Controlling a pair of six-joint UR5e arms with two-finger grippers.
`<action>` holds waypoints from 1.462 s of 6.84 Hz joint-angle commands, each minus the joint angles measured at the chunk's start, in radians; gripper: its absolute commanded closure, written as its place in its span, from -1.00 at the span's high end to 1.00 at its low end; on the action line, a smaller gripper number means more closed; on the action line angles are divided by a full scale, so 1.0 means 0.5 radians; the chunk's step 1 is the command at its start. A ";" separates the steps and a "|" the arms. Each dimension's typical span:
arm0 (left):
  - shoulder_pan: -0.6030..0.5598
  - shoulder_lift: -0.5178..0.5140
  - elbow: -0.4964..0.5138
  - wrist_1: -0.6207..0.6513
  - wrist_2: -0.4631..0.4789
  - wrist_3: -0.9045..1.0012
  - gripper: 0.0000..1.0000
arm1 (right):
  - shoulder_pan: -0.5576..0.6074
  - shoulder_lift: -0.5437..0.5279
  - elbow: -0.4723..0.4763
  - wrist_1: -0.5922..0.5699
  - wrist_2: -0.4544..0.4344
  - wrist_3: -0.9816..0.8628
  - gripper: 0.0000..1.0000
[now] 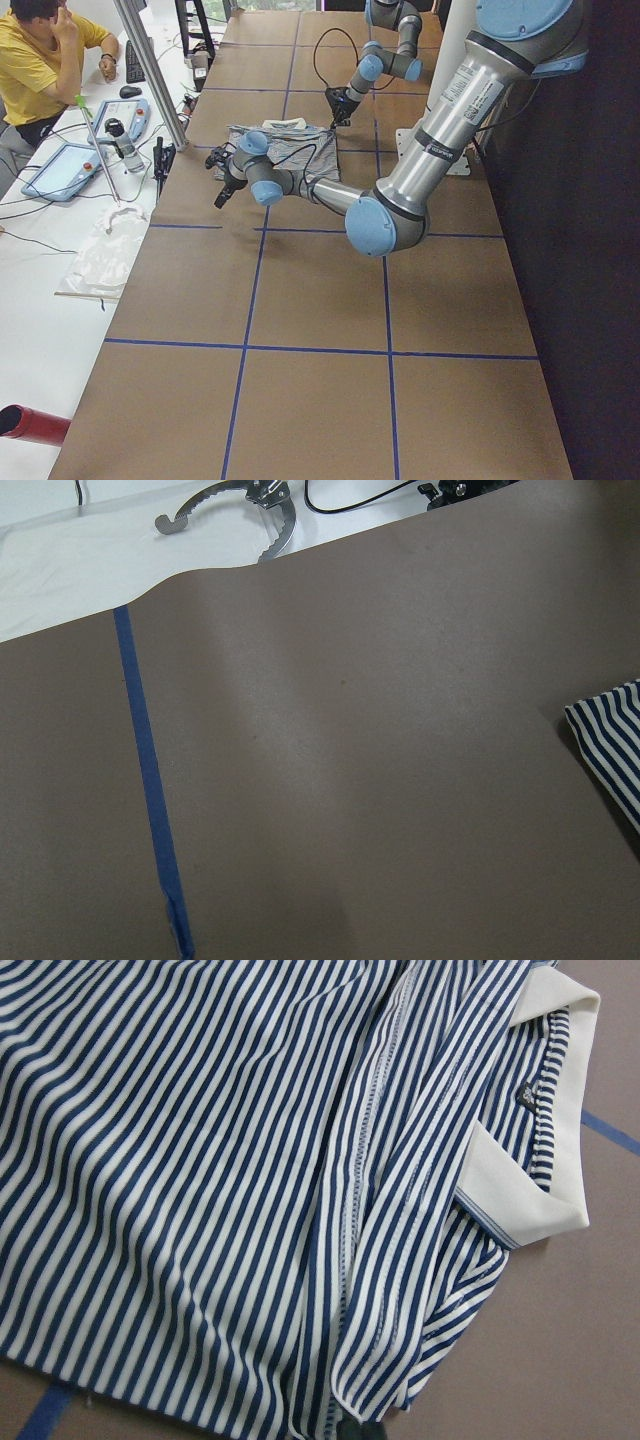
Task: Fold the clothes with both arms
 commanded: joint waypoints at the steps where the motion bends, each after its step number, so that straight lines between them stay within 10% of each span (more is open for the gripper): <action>1: 0.001 0.002 -0.002 0.003 0.000 0.000 1.00 | 0.007 -0.163 0.078 0.010 -0.001 0.029 -1.00; 4: 0.004 0.002 -0.002 0.003 0.000 0.000 1.00 | -0.127 -0.406 0.296 0.007 0.021 0.387 -1.00; 5: 0.004 0.002 0.001 0.003 0.000 0.000 1.00 | -0.131 -0.382 0.318 0.007 0.042 0.455 0.82; 7: 0.019 0.002 -0.002 0.000 0.000 -0.006 1.00 | -0.067 -0.378 0.400 0.022 0.115 0.471 1.00; 10: 0.166 0.069 -0.295 0.031 -0.106 -0.455 1.00 | 0.090 -0.485 0.413 0.662 0.422 0.819 1.00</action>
